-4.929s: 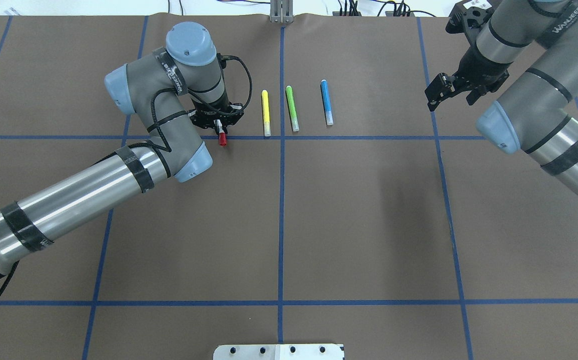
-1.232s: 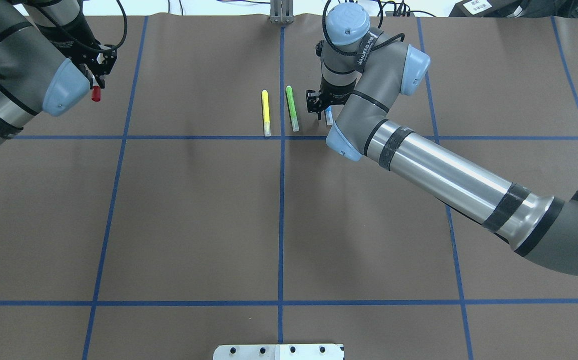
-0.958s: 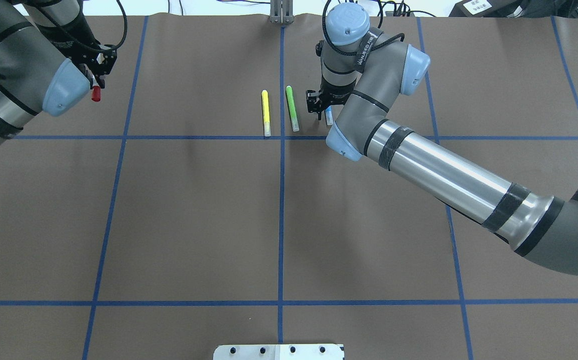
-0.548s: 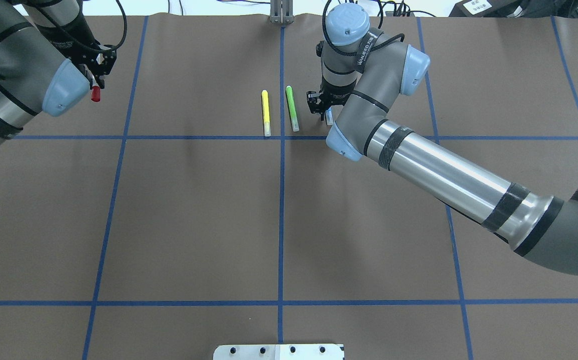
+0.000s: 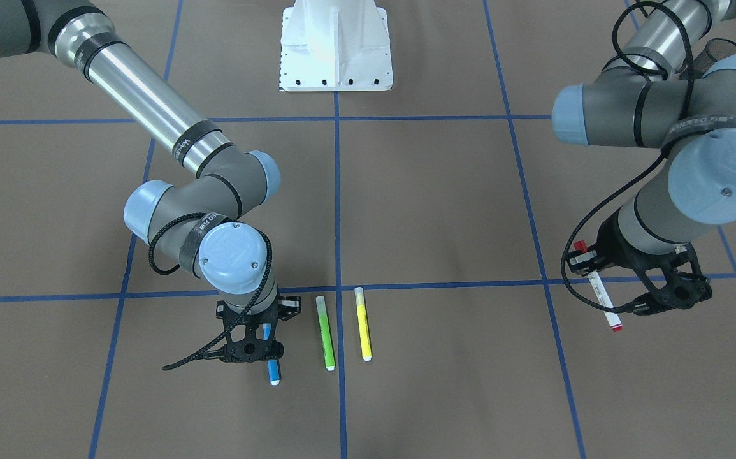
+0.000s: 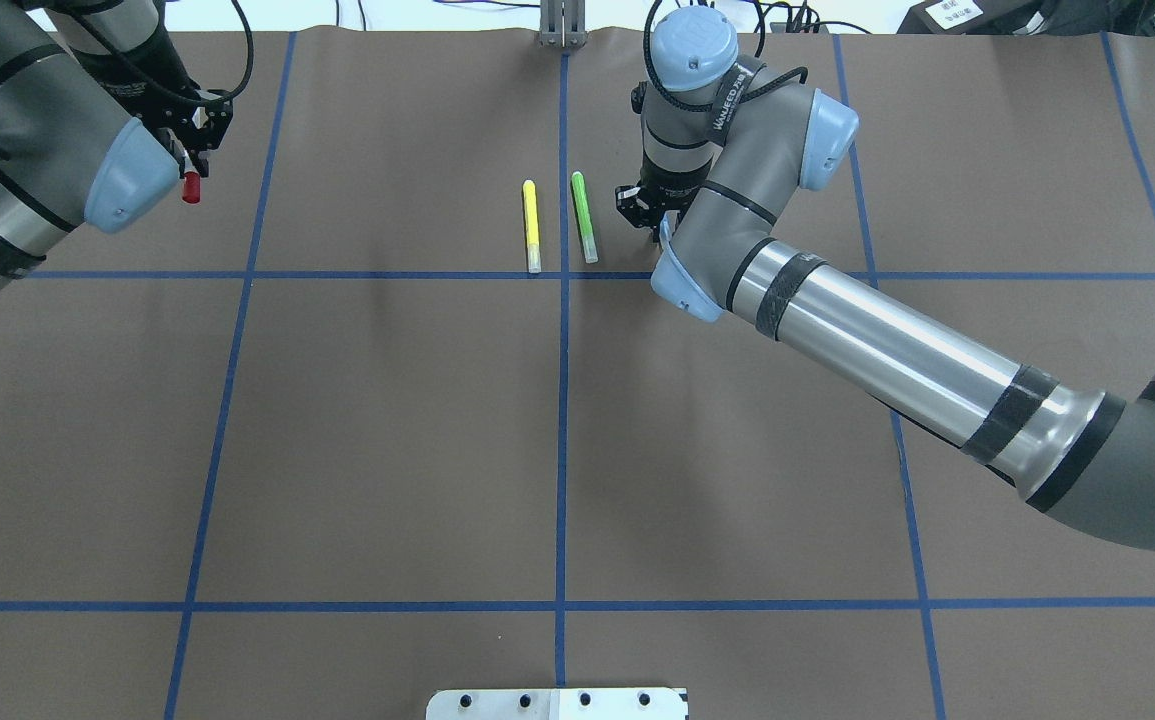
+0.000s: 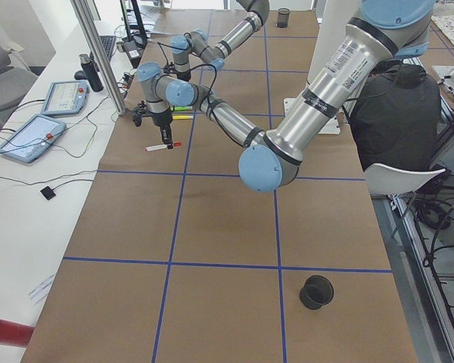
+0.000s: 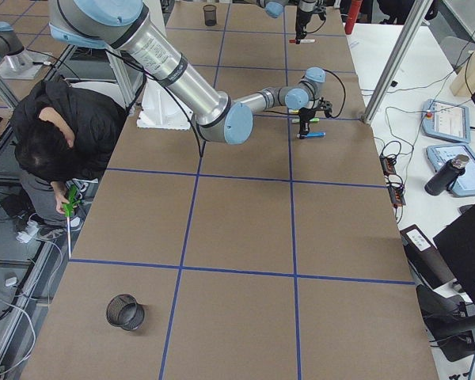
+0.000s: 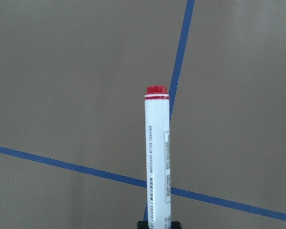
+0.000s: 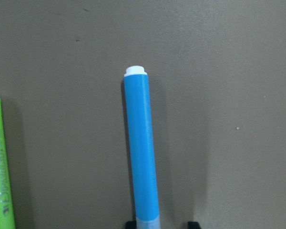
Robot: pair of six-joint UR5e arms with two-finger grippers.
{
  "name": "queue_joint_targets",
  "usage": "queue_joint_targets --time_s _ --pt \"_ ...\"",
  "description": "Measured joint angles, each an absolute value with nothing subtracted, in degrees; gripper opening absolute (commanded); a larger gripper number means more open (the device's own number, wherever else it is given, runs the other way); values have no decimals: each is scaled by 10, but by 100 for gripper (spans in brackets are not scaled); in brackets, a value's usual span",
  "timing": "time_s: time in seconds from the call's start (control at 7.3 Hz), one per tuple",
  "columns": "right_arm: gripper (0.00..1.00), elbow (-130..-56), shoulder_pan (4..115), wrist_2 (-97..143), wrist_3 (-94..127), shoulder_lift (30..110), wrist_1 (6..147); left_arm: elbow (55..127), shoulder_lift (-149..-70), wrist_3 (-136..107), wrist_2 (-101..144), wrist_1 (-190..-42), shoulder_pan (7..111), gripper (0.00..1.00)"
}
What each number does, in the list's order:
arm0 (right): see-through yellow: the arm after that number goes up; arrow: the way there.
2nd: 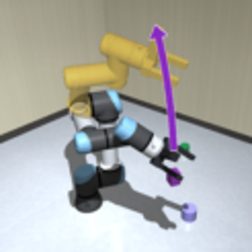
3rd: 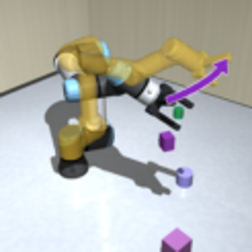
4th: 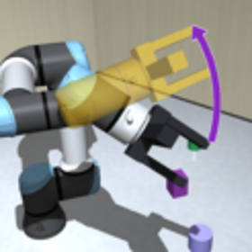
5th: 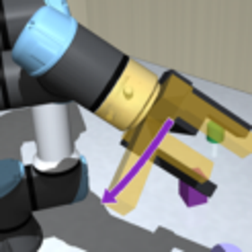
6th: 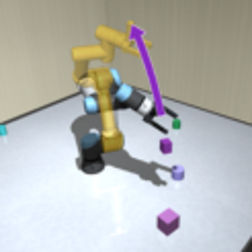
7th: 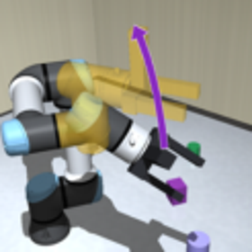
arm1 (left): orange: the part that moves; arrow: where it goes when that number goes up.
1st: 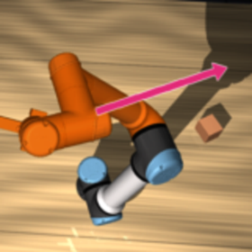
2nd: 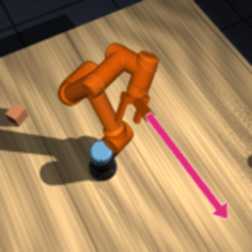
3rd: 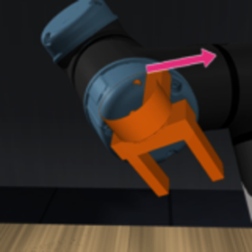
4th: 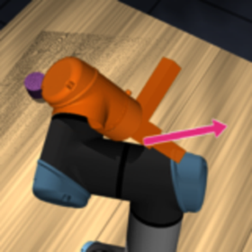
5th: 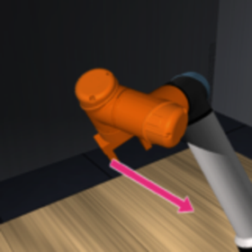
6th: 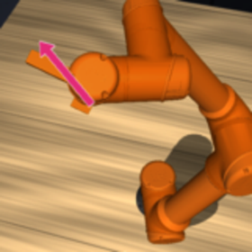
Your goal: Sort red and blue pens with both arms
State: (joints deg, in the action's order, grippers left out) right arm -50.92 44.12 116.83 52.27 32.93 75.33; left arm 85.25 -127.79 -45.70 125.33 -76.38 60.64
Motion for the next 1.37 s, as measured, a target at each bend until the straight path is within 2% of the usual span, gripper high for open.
queue_joint_targets --time_s 0.55,0.96,1.37 --pt "0 -538 457 1172 524 323 763 865 -1268 -434 1254 -761 621 0" --pt "0 -644 485 1162 505 369 859 931 -1190 -341 1255 -749 683 0" --pt "0 -752 523 1128 408 474 933 969 -1112 -147 1250 -707 776 0"
